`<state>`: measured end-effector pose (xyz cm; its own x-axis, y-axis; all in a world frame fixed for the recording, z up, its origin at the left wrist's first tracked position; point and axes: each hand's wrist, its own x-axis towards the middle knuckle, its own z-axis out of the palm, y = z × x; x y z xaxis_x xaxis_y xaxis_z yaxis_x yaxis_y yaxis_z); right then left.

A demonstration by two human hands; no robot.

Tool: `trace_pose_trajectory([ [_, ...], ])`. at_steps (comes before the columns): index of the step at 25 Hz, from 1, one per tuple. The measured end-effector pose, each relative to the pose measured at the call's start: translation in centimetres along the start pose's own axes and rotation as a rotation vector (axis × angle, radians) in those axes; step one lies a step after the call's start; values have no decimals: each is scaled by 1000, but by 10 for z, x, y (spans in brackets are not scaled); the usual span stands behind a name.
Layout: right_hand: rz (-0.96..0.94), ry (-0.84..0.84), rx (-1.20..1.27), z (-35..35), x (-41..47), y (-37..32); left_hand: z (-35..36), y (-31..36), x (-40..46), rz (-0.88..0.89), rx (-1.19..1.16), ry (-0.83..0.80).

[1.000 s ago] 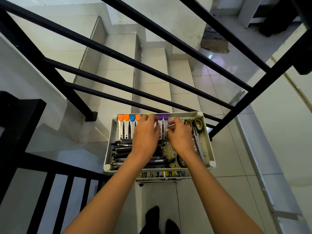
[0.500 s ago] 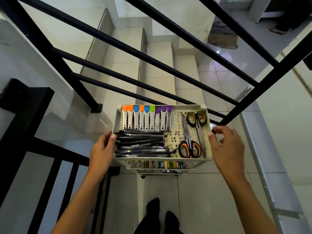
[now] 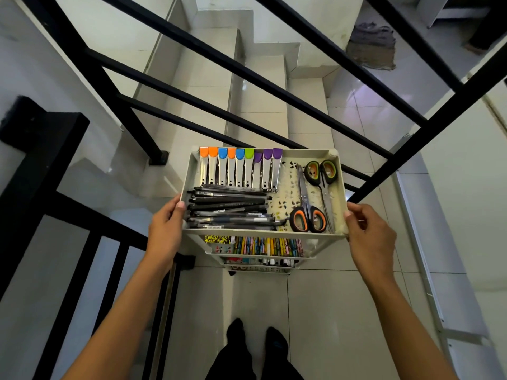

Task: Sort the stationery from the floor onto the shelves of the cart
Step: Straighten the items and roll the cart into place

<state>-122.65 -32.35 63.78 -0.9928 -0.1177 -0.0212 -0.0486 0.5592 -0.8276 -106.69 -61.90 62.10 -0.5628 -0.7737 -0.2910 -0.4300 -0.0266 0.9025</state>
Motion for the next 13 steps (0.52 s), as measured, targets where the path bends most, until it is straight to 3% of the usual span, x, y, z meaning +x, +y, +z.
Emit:
trace_pose_trajectory([
  [4, 235, -40, 299, -3, -12, 28, -7, -9, -4, -45, -248, 40],
  [6, 283, -103, 230, 7, -22, 47, -13, -30, -4, -86, -285, 62],
  [10, 192, -180, 87, 39, -36, 67, -4, -72, -6, 9, 26, -168],
  [13, 66, -20, 5, 62, -38, 79, 6, -90, -4, 165, 129, -261],
])
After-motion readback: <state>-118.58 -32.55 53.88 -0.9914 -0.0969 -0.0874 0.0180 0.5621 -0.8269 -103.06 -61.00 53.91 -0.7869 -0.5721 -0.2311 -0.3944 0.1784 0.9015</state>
